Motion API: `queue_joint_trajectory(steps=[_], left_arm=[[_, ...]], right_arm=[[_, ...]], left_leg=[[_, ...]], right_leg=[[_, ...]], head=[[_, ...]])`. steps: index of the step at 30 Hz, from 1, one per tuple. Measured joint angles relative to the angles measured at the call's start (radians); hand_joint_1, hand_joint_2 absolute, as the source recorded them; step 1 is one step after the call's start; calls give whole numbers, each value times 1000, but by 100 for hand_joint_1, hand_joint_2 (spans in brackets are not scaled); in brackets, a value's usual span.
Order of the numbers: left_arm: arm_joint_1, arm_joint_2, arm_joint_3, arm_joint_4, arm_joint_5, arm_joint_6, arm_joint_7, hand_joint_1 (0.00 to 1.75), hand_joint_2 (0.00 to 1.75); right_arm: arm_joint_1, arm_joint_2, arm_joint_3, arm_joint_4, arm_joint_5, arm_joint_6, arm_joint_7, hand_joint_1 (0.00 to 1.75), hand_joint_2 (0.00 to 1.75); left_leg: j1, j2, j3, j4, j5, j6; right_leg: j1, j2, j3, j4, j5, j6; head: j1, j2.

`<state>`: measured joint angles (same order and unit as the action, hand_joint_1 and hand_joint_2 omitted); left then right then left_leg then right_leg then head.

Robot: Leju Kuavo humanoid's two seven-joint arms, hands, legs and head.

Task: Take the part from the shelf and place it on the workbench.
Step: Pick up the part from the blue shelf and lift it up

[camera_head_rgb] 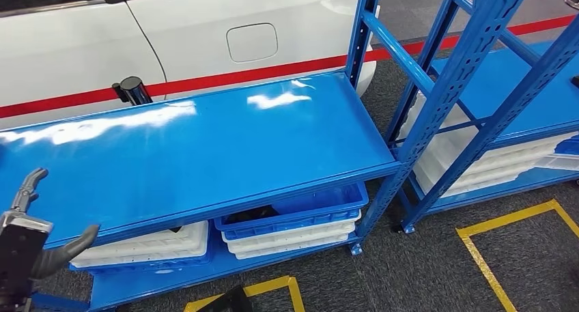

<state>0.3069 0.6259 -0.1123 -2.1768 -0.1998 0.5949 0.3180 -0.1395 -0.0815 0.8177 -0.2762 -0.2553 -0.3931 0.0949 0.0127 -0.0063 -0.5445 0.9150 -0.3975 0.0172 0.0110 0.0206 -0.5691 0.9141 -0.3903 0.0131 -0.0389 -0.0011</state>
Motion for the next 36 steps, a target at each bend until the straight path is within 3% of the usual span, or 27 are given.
queue_joint_trajectory(steps=[6,12,17,22,36], left_arm=[[-82,-6,11,-38,19,-97,-5,0,175],[-203,-6,-12,-75,34,-217,71,0,175],[-347,-9,-84,-86,29,-282,94,0,175],[-436,-20,-163,-88,34,-326,83,0,175],[-518,-42,-298,-90,33,-373,72,0,175]], right_arm=[[-21,5,7,0,21,14,14,0,0],[-38,10,21,0,30,29,17,0,0],[-49,14,26,0,35,40,21,0,0],[-53,17,27,0,34,44,28,0,0],[-54,17,27,0,33,45,28,0,0]], left_leg=[[0,0,1,0,0,0],[0,0,3,0,0,0],[0,-1,2,0,1,0],[0,0,2,0,0,0],[0,0,2,0,0,0]], right_leg=[[0,0,0,0,0,0],[0,0,1,0,1,0],[0,-2,2,0,1,0],[0,-1,1,0,1,1],[0,-1,1,0,1,1]], head=[[0,0],[0,0],[0,0],[0,0],[0,0]])
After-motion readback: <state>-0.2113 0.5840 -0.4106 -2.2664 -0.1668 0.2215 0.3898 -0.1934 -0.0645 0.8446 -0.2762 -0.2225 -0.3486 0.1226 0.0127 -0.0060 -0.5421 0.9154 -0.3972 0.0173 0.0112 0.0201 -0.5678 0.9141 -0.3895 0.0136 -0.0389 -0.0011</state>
